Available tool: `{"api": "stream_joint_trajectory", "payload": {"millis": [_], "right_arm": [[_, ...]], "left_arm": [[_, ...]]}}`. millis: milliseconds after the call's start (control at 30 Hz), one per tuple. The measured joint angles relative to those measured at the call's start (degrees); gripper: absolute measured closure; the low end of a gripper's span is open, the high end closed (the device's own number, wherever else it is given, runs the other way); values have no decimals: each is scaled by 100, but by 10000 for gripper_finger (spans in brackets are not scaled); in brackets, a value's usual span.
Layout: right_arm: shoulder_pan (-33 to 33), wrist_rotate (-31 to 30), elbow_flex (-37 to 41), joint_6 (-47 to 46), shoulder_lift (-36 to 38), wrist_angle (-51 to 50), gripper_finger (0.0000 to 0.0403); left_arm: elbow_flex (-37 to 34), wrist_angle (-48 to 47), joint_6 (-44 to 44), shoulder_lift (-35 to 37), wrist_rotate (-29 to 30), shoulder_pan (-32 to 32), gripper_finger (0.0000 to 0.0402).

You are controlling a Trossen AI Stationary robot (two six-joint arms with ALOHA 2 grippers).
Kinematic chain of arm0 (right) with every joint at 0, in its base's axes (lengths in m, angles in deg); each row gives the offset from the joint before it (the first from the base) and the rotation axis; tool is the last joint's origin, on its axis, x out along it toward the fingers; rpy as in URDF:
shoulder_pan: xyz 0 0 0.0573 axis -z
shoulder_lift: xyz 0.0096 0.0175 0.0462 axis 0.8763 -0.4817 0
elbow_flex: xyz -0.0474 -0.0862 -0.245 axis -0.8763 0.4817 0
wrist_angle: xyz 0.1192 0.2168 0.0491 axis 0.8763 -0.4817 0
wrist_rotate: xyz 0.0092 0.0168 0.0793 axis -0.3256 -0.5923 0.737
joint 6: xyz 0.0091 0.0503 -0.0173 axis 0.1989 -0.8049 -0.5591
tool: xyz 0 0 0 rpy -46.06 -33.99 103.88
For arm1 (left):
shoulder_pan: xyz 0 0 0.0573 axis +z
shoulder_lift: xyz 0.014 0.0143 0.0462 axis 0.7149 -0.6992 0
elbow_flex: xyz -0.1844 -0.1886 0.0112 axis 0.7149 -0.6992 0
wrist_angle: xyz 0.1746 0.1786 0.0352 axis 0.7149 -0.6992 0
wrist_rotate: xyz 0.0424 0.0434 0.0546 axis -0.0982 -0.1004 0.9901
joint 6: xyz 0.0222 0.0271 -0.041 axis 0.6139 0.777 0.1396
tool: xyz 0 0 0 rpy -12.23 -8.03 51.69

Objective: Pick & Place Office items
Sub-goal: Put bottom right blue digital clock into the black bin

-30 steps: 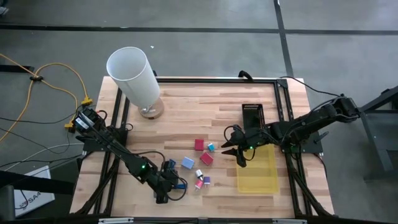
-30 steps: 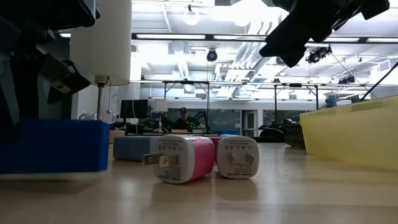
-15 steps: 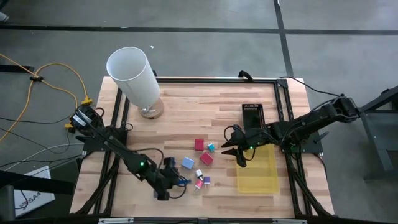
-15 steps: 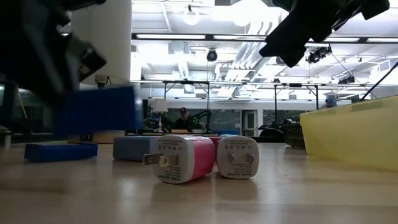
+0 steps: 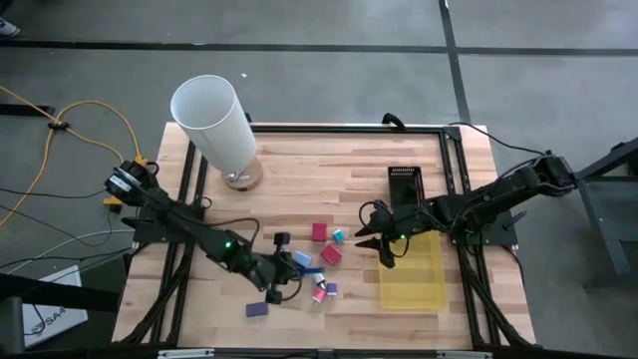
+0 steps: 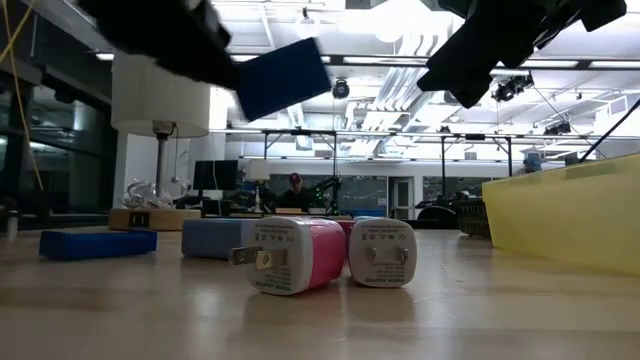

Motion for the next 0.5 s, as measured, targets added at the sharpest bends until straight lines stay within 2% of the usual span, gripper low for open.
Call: {"api": "stream_joint_trajectory", "payload": {"millis": [267, 500], "right_arm": [[0, 0, 0, 0, 0, 0, 285], [2, -2, 0, 78, 0, 0, 285]], "left_arm": [[0, 874, 877, 0, 4, 486, 340], [0, 1245, 1036, 0, -11, 862, 340]]}}
